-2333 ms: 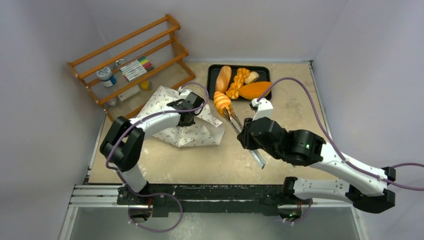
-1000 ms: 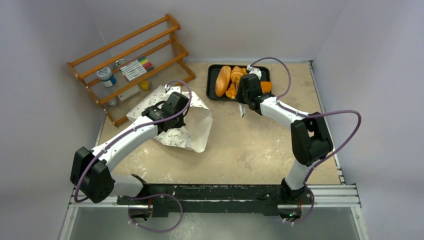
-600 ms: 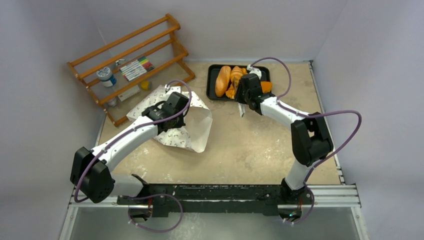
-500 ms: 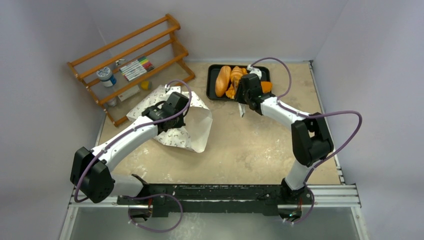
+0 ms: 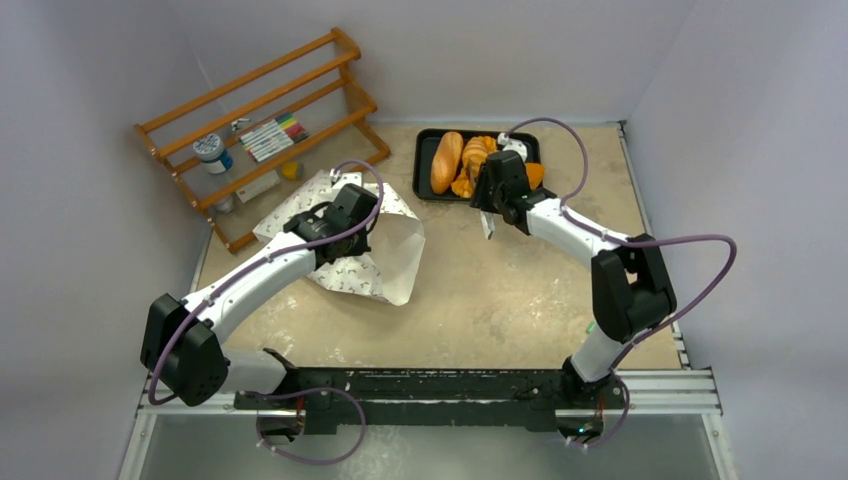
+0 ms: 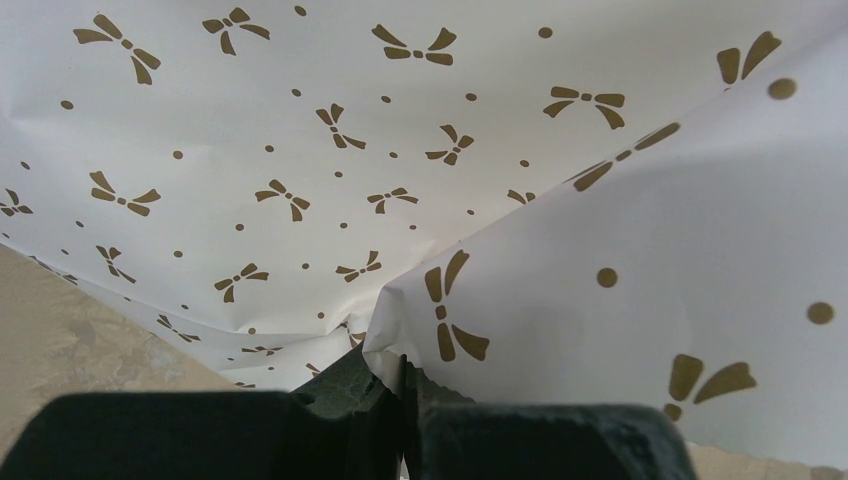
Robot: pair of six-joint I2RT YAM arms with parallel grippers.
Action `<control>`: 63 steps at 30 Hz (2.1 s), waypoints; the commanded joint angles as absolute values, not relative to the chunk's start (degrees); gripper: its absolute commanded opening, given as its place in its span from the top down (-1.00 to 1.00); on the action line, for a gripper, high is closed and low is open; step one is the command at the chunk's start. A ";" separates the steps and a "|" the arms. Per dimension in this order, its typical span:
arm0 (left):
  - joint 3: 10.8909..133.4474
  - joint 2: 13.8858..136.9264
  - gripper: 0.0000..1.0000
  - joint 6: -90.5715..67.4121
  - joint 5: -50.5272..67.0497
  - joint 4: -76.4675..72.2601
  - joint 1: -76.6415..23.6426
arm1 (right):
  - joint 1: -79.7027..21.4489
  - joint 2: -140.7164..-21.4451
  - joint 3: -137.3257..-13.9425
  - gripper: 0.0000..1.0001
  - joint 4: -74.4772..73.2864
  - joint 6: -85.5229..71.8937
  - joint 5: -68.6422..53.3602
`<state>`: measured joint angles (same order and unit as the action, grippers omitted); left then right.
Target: Take the fake bread out of the paper bag
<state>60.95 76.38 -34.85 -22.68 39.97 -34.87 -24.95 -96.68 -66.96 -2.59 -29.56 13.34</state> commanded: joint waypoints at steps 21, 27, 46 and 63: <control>61.04 76.74 1.00 -34.49 -23.12 38.17 -34.45 | -24.70 -93.17 -67.15 -0.02 -2.95 -29.09 11.55; 61.13 77.00 1.00 -34.37 -23.47 38.14 -34.41 | -24.78 -89.91 -66.59 -0.02 -3.30 -28.46 13.03; 64.95 82.19 1.00 -34.83 -24.24 37.29 -34.45 | -33.04 -69.54 -61.10 0.19 -10.17 -24.84 11.94; 70.13 88.76 1.00 -33.40 -24.96 37.49 -34.45 | -50.29 -50.09 -58.97 0.25 -24.55 -25.03 2.57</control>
<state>66.78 87.94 -34.79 -23.20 38.89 -34.87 -48.18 -52.10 -59.75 -22.52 -25.43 7.25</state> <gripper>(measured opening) 0.006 0.386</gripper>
